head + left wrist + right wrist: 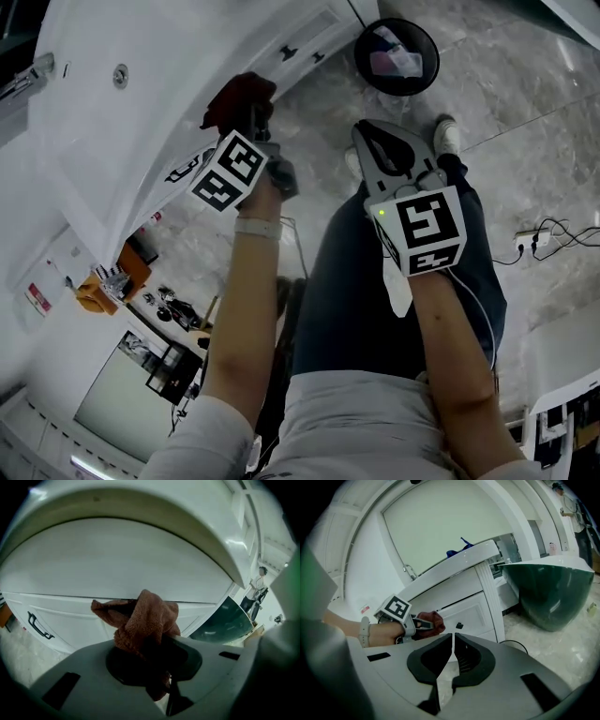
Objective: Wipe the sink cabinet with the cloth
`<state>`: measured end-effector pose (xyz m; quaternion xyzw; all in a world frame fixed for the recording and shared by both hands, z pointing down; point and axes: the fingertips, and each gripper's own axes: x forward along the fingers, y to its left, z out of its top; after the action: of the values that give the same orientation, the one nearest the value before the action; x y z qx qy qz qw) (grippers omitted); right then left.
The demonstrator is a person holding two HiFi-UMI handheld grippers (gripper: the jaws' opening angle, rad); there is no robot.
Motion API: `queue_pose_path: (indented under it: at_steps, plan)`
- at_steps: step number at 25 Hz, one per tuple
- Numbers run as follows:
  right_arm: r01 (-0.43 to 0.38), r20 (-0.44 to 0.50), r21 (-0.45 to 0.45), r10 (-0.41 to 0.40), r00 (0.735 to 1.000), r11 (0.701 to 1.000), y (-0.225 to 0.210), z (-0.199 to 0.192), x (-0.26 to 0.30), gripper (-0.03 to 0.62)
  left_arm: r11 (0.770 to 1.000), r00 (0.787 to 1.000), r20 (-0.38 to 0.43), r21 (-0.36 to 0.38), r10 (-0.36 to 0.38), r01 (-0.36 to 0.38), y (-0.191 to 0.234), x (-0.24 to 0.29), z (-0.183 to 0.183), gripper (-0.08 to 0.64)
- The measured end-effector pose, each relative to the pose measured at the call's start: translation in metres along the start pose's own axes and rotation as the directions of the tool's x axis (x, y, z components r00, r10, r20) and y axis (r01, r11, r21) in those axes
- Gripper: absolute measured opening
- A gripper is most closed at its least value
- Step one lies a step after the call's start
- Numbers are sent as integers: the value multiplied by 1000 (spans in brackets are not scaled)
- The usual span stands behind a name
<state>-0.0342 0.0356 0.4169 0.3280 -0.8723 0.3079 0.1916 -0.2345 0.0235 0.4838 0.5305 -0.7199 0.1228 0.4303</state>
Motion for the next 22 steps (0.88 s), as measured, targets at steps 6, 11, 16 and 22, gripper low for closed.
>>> queue_pose_path:
  at_steps: [6,11,16,22]
  plan:
    - [-9,-16,48,10,1000,999,2,-22,9,31,1000,1000,-24,21,-13,14,2,27,-4,66]
    - [9,-8,61,-9,1000,998,-8,-21,17,31,998,998,-64,54,-13,16,13,54,-11,67]
    - [35,-15,83,-34,999,996,-19,-26,24,31,997,994,-114,71,-3,11,23,78,-31,66]
    - [54,-23,91,-52,998,994,-33,-34,32,31,998,982,-182,43,46,-39,51,110,-63,67]
